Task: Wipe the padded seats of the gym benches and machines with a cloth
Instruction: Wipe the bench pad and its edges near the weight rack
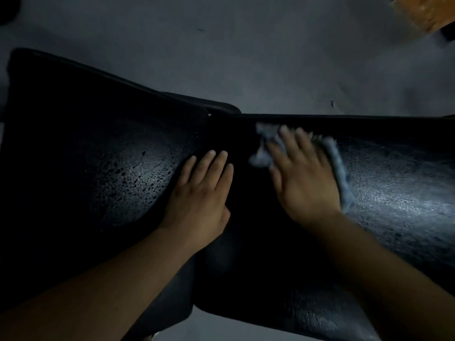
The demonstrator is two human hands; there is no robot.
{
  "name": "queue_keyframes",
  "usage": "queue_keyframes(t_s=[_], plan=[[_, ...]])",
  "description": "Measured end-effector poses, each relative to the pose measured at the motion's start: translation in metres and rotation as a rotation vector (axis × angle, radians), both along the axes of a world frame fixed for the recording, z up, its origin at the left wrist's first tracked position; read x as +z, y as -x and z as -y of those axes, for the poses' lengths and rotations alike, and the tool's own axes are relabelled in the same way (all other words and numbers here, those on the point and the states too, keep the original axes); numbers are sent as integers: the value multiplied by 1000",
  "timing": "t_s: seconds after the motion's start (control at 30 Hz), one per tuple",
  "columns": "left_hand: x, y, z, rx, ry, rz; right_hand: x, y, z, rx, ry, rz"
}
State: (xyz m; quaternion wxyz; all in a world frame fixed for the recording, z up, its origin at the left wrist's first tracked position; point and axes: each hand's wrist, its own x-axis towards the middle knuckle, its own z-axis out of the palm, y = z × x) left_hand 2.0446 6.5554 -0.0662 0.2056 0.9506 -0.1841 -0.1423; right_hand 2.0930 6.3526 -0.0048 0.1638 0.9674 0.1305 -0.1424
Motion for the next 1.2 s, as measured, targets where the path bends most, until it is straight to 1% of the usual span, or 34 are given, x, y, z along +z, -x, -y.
queue_keyframes(t_s=[0.07, 0.1, 0.17, 0.23, 0.3, 0.37, 0.43, 0.5, 0.57, 0.67, 0.73, 0.8, 0.87, 0.9, 0.93, 1.03, 1.1, 1.13, 1.2], plan=[[1, 0, -1, -13, -19, 5, -14, -25, -25, -140, -12, 91], [2, 1, -2, -23, -32, 9, -23, -24, -38, -158, -21, 87], [6, 4, -3, -53, -48, 26, -36, 1, -49, -49, -43, 23], [11, 7, -8, -101, -60, 36, -30, 33, -41, 90, -75, -57], [15, 8, -15, -126, -87, 34, -20, 37, -26, 128, -75, -88], [18, 6, -22, -121, -111, 26, -18, 14, -23, 45, -54, -18], [19, 3, -27, -140, -144, 26, -27, -16, -39, -109, -84, 97], [21, 1, -32, -178, -200, 24, -42, -18, -65, -184, -109, 120], [25, -2, -39, -188, -249, 14, -54, 20, -81, -103, -140, 46], [28, -4, -50, -213, -296, 14, -44, 104, -77, 17, -189, -130], [29, -1, -52, -240, -289, 18, -35, 123, -57, 27, -221, -128], [27, 5, -49, -283, -302, 27, -30, 104, -52, -90, -238, -38], [26, 12, -45, -295, -295, 35, -34, 80, -65, -247, -250, 67], [26, 16, -44, -289, -287, 35, -39, 80, -75, -287, -266, 79], [27, 19, -44, -282, -281, 32, -44, 90, -84, -274, -276, 58], [28, 26, -49, -275, -280, 41, -56, 159, -86, -56, -277, -87], [29, 29, -53, -291, -305, 52, -55, 177, -68, 7, -306, -91], [29, 31, -55, -298, -321, 57, -52, 171, -63, -39, -320, -65], [29, 33, -57, -297, -350, 72, -48, 145, -70, -261, -333, 39]])
